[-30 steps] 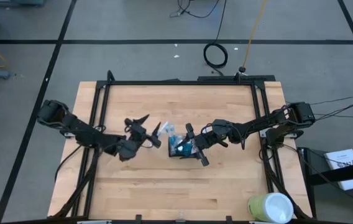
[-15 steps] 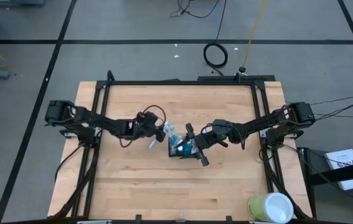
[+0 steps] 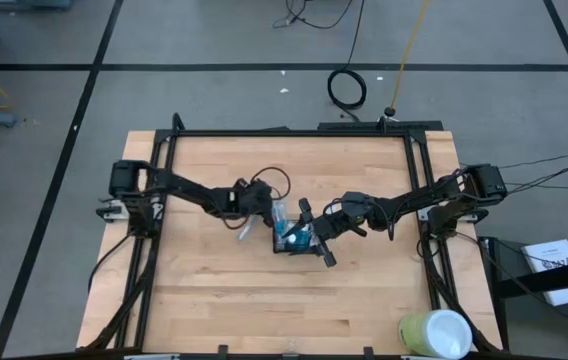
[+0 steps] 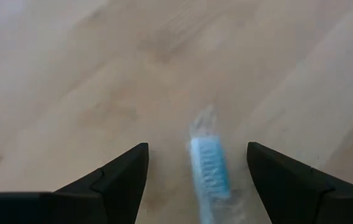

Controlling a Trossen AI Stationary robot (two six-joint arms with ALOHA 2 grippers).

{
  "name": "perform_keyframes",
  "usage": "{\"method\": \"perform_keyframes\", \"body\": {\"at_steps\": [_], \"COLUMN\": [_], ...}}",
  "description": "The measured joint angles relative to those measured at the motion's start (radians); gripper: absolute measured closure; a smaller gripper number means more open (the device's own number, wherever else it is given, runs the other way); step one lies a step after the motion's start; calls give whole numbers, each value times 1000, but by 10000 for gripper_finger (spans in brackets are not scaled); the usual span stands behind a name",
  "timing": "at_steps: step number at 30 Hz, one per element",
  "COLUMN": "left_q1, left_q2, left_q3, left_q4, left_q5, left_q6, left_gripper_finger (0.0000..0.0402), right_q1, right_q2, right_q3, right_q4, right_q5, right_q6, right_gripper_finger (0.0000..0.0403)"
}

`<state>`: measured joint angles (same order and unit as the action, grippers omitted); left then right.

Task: Pick & Place toothbrushing station
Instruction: Put the toothbrush into the left section of the wire organizer

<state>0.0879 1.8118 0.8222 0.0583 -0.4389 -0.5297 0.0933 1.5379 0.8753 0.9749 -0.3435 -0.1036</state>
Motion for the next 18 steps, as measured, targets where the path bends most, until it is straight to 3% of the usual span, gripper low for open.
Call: {"method": "perform_keyframes", "body": {"at_steps": [9,13,18], "left_q1": [16,14,16], "left_q2": [8,2,-23], "left_q3": [37,37,36], "left_q4": [-125,-138,-188], "left_q5": [29,63,97], "left_q6": [-42,-52,-50], "left_gripper_finger": [145,207,323], "right_q1": [0,0,0], "right_q2": [0,0,0], "right_q3": [0,0,0], "right_q4": [0,0,0], "right_q5": [0,0,0], "right_q6": [0,0,0], "right_gripper_finger": [192,192,192]}}
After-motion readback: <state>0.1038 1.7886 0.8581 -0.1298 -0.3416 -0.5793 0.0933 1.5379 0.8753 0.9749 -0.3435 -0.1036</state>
